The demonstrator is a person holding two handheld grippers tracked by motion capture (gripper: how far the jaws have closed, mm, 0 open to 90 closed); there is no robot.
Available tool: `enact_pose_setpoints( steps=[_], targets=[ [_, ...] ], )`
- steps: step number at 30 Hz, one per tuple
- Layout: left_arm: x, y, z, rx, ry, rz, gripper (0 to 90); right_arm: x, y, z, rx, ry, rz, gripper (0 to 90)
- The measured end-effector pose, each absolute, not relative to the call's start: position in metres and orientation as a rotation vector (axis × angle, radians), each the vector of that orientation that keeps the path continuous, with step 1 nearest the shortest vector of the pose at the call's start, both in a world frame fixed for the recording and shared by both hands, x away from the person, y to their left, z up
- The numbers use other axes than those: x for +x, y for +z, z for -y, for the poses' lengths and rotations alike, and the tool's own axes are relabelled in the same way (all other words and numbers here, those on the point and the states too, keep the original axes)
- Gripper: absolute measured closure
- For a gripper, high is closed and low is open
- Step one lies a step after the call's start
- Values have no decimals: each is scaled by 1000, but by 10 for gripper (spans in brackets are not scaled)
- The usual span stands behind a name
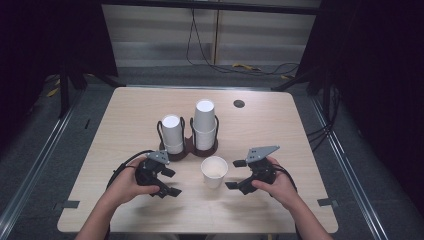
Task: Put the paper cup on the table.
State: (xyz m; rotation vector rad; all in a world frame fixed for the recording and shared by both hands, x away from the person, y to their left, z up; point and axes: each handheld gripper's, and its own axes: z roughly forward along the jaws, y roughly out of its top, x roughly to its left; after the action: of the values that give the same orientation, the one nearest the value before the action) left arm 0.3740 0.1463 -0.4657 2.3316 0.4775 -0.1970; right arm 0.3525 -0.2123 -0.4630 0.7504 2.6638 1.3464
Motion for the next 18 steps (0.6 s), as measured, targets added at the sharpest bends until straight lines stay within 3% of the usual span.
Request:
enact_pose_setpoints(
  steps=[18],
  targets=[
    [372, -474, -179, 2314, -117, -543, 192, 337, -475, 262, 870, 1172, -2620, 139]
  ],
)
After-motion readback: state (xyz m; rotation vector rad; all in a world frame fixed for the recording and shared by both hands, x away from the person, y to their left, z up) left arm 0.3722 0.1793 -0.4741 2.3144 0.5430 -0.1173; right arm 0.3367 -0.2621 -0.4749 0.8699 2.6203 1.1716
